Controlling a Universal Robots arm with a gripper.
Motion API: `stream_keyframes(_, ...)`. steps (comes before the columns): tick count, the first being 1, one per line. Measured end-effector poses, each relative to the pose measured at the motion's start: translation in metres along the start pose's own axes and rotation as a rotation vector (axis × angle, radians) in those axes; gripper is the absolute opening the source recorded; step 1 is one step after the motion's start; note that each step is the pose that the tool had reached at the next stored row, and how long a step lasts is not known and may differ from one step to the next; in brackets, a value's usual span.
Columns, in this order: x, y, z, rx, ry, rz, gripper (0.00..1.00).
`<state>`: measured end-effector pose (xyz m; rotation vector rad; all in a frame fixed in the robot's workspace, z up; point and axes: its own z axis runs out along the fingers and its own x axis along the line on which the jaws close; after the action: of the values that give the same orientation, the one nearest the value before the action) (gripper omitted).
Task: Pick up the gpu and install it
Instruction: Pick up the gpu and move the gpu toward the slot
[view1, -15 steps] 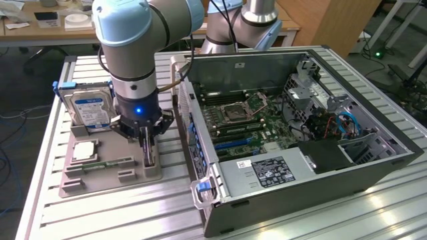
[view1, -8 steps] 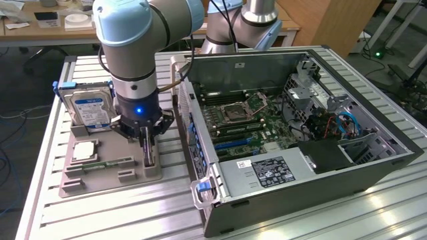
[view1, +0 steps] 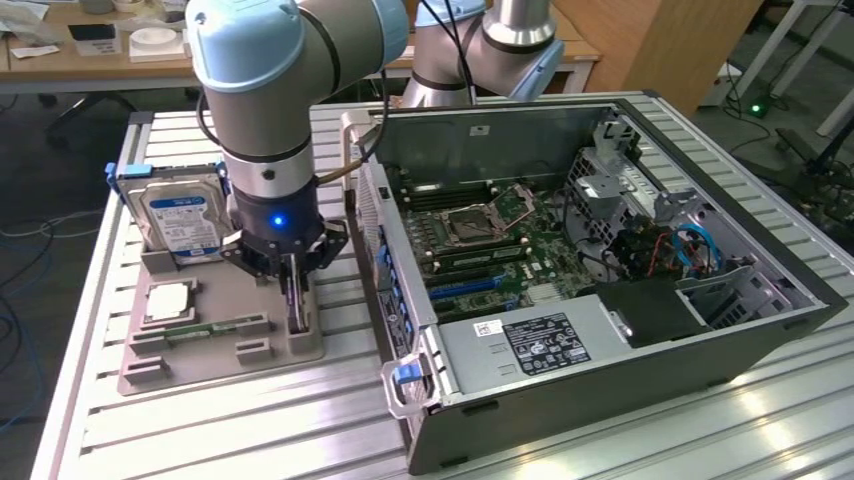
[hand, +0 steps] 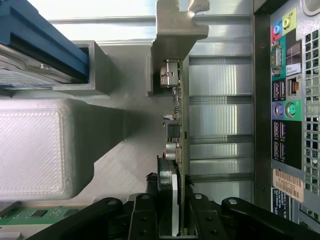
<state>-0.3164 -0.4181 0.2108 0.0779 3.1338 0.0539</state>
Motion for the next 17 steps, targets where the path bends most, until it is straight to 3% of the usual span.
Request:
stream_keyframes(12, 0.0000, 0.0001, -0.0002, 0.0001, -0.0001, 0.000, 0.28)
stream_keyframes(17, 0.0000, 0.0003, -0.0080, 0.0002, 0.0001, 0.000, 0.28)
